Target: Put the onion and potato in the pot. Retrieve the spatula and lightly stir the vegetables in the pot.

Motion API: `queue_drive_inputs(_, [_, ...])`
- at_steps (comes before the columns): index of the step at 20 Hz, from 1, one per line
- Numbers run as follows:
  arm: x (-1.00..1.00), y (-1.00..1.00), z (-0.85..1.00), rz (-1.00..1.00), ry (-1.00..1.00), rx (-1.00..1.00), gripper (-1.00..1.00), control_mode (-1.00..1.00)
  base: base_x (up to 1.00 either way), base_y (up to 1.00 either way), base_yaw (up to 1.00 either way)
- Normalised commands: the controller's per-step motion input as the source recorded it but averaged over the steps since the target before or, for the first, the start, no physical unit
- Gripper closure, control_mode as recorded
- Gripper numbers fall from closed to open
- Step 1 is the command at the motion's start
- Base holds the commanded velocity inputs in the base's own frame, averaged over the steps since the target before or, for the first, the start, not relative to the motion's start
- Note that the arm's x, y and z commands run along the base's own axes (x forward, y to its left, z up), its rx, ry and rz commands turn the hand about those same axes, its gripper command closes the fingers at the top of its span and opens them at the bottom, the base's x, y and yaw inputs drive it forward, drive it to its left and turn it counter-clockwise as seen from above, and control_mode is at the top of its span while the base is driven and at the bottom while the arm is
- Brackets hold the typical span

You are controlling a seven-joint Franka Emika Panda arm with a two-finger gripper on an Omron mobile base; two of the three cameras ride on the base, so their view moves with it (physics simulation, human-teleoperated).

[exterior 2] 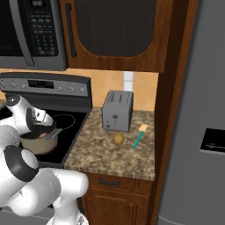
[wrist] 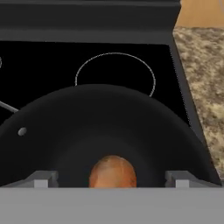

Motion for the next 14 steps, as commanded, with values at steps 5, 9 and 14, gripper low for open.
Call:
queue_drive_inputs(5, [-0.96, -0.59, 0.53, -0.01, 0.0, 0.0, -1.0, -1.0, 0.0, 0.0, 0.0])
queue_drive_inputs(9, [-0.75, -0.98, 0.28, -0.07, 0.0, 0.0, -1.0, -1.0, 0.0, 0.0, 0.0])
queue_drive_inputs(14, [-0.2, -1.0, 0.27, -0.05, 0.0, 0.0, -1.0, -1.0, 0.0, 0.0, 0.0])
